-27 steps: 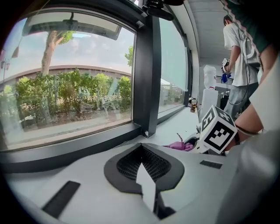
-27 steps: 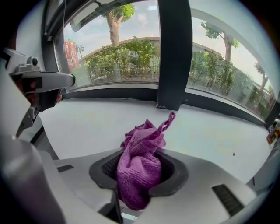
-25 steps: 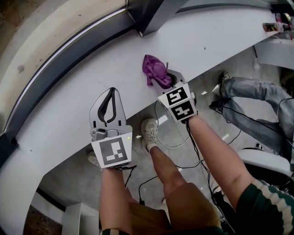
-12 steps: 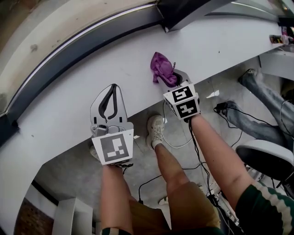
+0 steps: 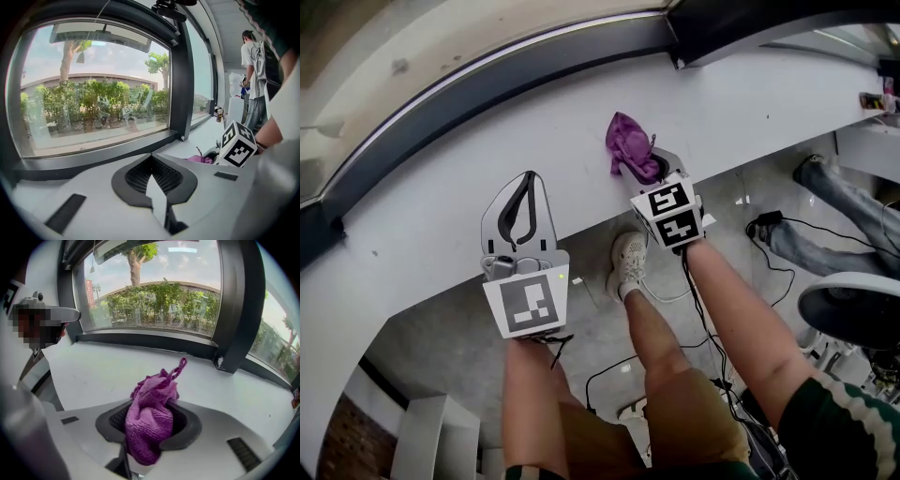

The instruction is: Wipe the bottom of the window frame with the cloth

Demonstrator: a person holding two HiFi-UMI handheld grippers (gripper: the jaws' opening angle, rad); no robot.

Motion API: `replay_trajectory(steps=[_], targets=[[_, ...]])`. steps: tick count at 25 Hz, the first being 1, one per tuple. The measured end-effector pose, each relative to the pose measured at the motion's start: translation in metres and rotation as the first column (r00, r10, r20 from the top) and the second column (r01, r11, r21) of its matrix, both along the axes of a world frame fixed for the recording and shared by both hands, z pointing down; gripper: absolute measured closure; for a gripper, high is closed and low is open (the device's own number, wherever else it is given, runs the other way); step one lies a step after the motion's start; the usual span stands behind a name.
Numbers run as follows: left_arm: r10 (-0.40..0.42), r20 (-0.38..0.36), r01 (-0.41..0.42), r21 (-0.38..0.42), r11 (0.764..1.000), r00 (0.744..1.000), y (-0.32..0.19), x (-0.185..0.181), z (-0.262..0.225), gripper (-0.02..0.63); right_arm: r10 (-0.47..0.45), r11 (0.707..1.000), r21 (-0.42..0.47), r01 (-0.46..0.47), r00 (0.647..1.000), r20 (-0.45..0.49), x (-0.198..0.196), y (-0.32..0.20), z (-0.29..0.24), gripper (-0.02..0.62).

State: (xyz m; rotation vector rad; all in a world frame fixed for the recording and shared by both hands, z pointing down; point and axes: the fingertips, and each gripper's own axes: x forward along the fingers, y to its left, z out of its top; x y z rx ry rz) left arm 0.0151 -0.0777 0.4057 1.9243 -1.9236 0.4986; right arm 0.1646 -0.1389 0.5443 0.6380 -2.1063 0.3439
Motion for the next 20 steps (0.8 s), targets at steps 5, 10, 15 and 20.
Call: replay_trajectory(steps=[5,10,15,20], targets=[[-0.033,0.002,0.033,0.004,0.999,0.999,0.015,-0.021,-0.001,0.600,-0.064,0.998,-0.018,0.064,0.998,0.003,-0.027,0.023,0.001,0.445],[-0.046,0.007,0.046,-0.004,0.999,0.999,0.034,-0.041,0.000,0.600,-0.084,0.996,-0.020,0.085,0.996,0.007,-0.050,0.041,0.000,0.446],[-0.084,0.000,0.084,-0.003,0.996,0.996,0.055,-0.066,0.001,0.600,-0.100,0.995,-0.017,0.100,0.995,0.005,-0.074,0.055,0.000,0.446],[-0.111,-0.008,0.111,0.010,0.994,0.994,0.071,-0.087,0.000,0.600,-0.129,0.991,-0.020,0.129,0.992,0.010,-0.104,0.074,0.000,0.445]])
